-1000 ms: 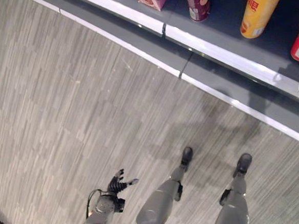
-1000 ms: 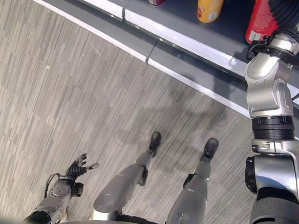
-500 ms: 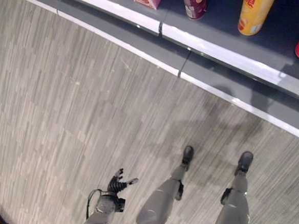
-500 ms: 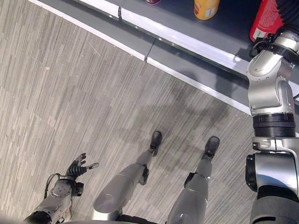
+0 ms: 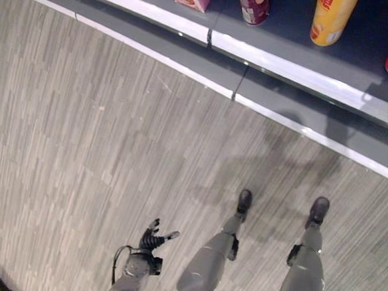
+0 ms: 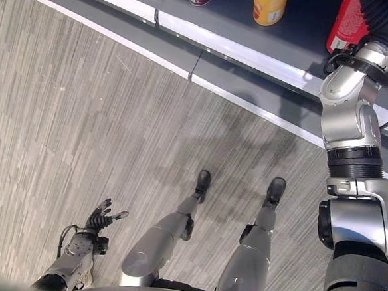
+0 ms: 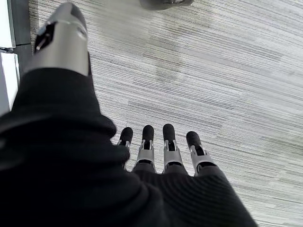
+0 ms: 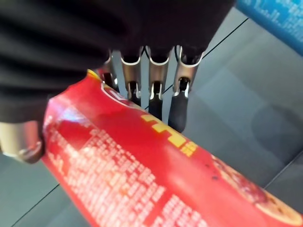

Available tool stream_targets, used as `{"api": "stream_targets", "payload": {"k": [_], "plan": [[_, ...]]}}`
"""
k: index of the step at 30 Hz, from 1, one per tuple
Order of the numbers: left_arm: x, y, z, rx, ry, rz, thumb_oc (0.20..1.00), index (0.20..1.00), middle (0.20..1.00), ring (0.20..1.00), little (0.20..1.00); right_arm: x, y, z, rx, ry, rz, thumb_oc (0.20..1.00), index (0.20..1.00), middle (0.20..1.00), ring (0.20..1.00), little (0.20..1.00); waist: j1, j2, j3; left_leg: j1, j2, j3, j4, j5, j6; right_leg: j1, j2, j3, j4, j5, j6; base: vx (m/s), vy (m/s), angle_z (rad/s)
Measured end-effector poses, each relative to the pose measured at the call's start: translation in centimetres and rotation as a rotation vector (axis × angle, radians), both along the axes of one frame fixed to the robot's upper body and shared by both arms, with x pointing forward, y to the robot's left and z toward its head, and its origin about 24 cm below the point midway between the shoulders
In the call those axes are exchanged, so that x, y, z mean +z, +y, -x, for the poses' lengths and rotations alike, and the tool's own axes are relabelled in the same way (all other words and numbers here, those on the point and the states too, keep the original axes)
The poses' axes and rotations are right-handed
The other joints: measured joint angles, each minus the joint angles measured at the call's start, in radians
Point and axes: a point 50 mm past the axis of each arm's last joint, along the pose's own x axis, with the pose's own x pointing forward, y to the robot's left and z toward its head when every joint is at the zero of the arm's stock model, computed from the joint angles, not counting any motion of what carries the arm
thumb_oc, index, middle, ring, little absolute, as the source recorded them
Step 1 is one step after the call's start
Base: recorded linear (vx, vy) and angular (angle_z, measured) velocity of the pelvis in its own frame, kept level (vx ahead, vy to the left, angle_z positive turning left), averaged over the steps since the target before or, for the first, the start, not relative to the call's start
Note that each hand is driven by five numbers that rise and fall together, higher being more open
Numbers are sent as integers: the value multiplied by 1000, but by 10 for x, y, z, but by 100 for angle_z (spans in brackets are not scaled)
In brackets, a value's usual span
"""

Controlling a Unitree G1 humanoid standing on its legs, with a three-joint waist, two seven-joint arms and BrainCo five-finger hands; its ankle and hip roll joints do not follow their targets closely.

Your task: Put the goods on the table back onto the shelves and tidy them up.

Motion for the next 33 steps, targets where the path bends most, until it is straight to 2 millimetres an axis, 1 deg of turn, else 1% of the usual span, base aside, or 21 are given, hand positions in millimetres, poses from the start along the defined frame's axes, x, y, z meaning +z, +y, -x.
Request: {"api": "stream_targets", "payload": {"k": [1, 6, 9, 10, 13, 15, 16, 17, 19, 20, 21, 22, 23, 25, 26, 28, 29, 30, 31, 32, 33], "plan": [[0, 0, 0, 0, -1, 0, 1000, 1000, 1000, 1000, 1000, 0, 0, 0, -1, 0, -1, 1000, 1000, 1000, 1000, 1000, 0, 0, 0, 0, -1, 0, 0, 0, 0, 0, -1, 0, 0, 0, 0, 0, 0, 0], [0, 0, -1, 1, -2, -1, 1000, 1000, 1000, 1000, 1000, 1, 2, 3, -18, -44, -4, 1000, 1000, 1000, 1000, 1000, 0, 0, 0, 0, -1, 0, 0, 0, 0, 0, -1, 0, 0, 0, 0, 0, 0, 0], [0, -1, -1, 5, -4, -3, 1000, 1000, 1000, 1000, 1000, 1, 5, 4, -22, -64, -11, 1000, 1000, 1000, 1000, 1000, -1, 0, 0, 0, -1, 0, 0, 0, 0, 0, -1, 1, 0, 0, 0, 0, 0, 0], [1, 0, -1, 14, -6, -10, 1000, 1000, 1000, 1000, 1000, 2, 9, 5, -12, -84, -13, 1000, 1000, 1000, 1000, 1000, -2, 0, 0, 0, -1, 1, 0, 0, 0, -1, -1, 2, 0, 0, 1, 0, 0, 0], [1, 0, -2, 21, -8, -16, 1000, 1000, 1000, 1000, 1000, 3, 10, 7, -18, -97, -15, 1000, 1000, 1000, 1000, 1000, -1, 0, 0, 0, -1, 3, 0, 0, 0, -4, -1, 5, 1, 0, 1, -25, 24, -2], [1, 0, -1, 25, -9, -18, 1000, 1000, 1000, 1000, 1000, 4, 14, 8, -25, -110, 7, 1000, 1000, 1000, 1000, 1000, -1, 0, 0, -3, -1, 7, 0, 0, 0, -13, -1, 14, 6, 0, 1, -69, 35, -8], [1, 0, -2, 28, -11, -21, 1000, 1000, 1000, 1000, 1000, 6, 21, 10, 0, -134, 3, 1000, 1000, 1000, 1000, 1000, -3, 0, 0, -17, -2, 11, 11, 0, 0, -28, -1, 20, 11, 0, 1, -87, 19, -7], [3, -1, -6, 22, -20, -22, 1000, 1000, 1000, 1000, 1000, 7, 24, 13, 12, -157, 0, 1000, 1000, 1000, 1000, 1000, -3, 0, 0, -38, -4, 16, 28, 0, 0, -47, -3, 25, 20, 0, 1, -91, 24, -3], [7, -5, -14, 11, -41, -17, 1000, 1000, 1000, 1000, 1000, 5, 28, 16, 14, -176, 10, 1000, 1000, 1000, 1000, 1000, -3, -1, 0, -88, -6, 30, 76, 0, 0, -83, -3, 32, 43, -1, -1, -80, 51, 1], [8, -7, -16, 1, -47, -16, 1000, 1000, 1000, 1000, 1000, 0, 27, 15, 9, -165, 9, 1000, 1000, 1000, 1000, 1000, -2, -1, 1, -93, -6, 32, 84, -1, 0, -86, -2, 34, 45, -2, -3, -70, 81, 4], [9, -14, -21, -11, -56, -4, 1000, 1000, 1000, 1000, 1000, -11, 26, 16, 7, -142, 10, 1000, 1000, 1000, 1000, 1000, -7, -3, 2, -106, -8, 35, 116, -3, -2, -93, -3, 37, 65, -4, -7, -64, 95, 3], [10, -17, -23, -13, -62, 5, 1000, 1000, 1000, 1000, 1000, -17, 26, 18, 13, -135, 10, 1000, 1000, 1000, 1000, 1000, -4, -4, 3, -110, -8, 38, 126, -3, -2, -97, -3, 42, 76, -6, -8, -40, 90, 2], [9, -20, -23, -15, -64, 12, 1000, 1000, 1000, 1000, 1000, -22, 27, 19, 19, -128, 4, 1000, 1000, 1000, 1000, 1000, -10, -6, 4, -109, -7, 41, 127, -3, -2, -98, -2, 47, 79, -6, -8, -23, 141, -7], [9, -29, -24, -17, -65, 37, 1000, 1000, 1000, 1000, 1000, -39, 26, 21, 27, -85, 2, 1000, 1000, 1000, 1000, 1000, -23, -17, 12, -110, -7, 57, 149, -8, -3, -101, -2, 61, 91, -5, -9, 6, 147, -9], [8, -31, -24, -18, -58, 42, 1000, 1000, 1000, 1000, 1000, -50, 26, 21, 39, -45, 2, 1000, 1000, 1000, 1000, 1000, -32, -28, 19, -108, -7, 60, 168, -15, 0, -97, -1, 65, 102, -6, -11, 16, 116, -11], [6, -33, -23, -15, -42, 48, 1000, 1000, 1000, 1000, 1000, -76, 24, 23, 64, 62, 17, 1000, 1000, 1000, 1000, 1000, -43, -57, 39, -86, 0, 67, 209, -47, 6, -72, 9, 79, 117, -9, -15, 26, 77, -18], [4, -33, -21, -12, -34, 50, 1000, 1000, 1000, 1000, 1000, -89, 23, 24, 72, 118, 20, 1000, 1000, 1000, 1000, 1000, -51, -66, 45, -73, 7, 78, 224, -63, 13, -55, 13, 84, 123, -10, -16, 52, 67, -21], [4, -34, -20, -13, -29, 51, 1000, 1000, 1000, 1000, 1000, -101, 20, 26, 78, 172, 18, 1000, 1000, 1000, 1000, 1000, -83, -86, 54, -46, 15, 84, 228, -89, 25, -37, 23, 87, 130, -9, -18, 55, 103, -17], [4, -34, -20, -11, -26, 52, 1000, 1000, 1000, 1000, 1000, -106, 18, 30, 86, 197, 21, 1000, 1000, 1000, 1000, 1000, -90, -88, 56, -35, 23, 84, 233, -112, 34, -25, 31, 87, 132, -7, -20, 57, 128, -10], [4, -32, -22, -6, -26, 50, 1000, 1000, 1000, 1000, 1000, -110, 15, 34, 88, 217, 24, 1000, 1000, 1000, 1000, 1000, -94, -99, 63, -28, 23, 83, 243, -112, 35, -11, 31, 87, 132, -5, -22, 30, 87, -1], [5, -29, -23, 11, -28, 49, 1000, 1000, 1000, 1000, 1000, -125, 11, 40, 92, 277, 25, 1000, 1000, 1000, 1000, 1000, -108, -121, 73, -13, 23, 84, 264, -120, 35, 11, 32, 88, 135, -4, -23, 42, 80, 1]]}}
